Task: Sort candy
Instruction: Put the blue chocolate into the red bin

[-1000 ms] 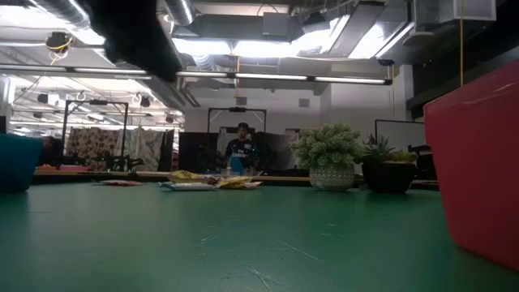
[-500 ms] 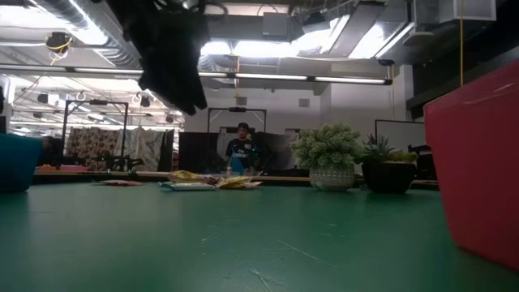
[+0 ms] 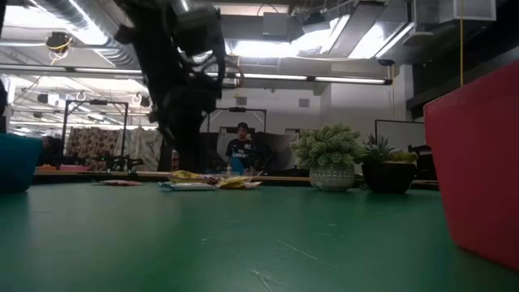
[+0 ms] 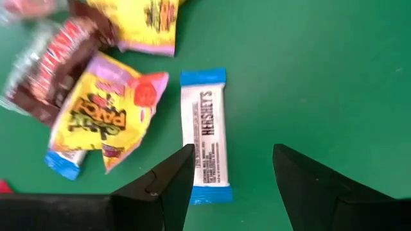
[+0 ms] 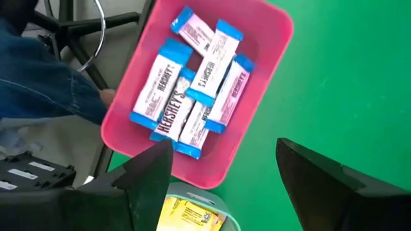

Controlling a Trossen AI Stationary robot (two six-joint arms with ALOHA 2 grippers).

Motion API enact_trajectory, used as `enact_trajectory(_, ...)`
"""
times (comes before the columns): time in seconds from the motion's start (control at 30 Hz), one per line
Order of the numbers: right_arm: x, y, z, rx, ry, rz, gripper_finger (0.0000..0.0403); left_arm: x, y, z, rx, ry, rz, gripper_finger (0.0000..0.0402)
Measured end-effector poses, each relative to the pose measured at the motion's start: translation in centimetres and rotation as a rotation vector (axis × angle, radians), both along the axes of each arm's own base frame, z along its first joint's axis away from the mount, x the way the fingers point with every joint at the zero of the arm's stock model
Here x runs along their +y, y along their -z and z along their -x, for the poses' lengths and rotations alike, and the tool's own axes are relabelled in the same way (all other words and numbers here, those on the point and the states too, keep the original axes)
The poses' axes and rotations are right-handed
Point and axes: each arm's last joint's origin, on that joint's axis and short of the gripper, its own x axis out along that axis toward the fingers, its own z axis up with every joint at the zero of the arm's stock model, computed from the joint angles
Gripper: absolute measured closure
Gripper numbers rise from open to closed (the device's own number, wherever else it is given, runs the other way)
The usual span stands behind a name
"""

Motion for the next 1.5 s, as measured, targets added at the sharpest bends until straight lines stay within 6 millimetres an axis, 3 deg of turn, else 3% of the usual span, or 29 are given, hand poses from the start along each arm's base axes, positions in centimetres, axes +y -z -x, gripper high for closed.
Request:
enact_trajectory(0.43, -0.1, 1.3, 0.1, 0.004, 0.002, -0.003, 0.0127, 2.8, 3.8, -0.4, 0.126, -0.079, 0.073, 0.0206)
enact_trajectory(0.73, 0.0, 1.3, 0.1, -0.004, 0.001, -0.013, 0.0127, 3.0, 3.9, -0.3, 0.123, -0.080, 0.111, 0.0213)
enact_trajectory(1.2, 0.0, 1.2, 0.1, -0.006, 0.001, -0.015, 0.0127, 2.9, 4.0, -0.4, 0.104, -0.069, 0.146, 0.0301)
enact_trajectory(1.5, 0.0, 1.2, 0.1, -0.006, 0.000, -0.014, 0.0127, 2.2, 3.8, -0.7, 0.091, -0.048, 0.143, 0.0307)
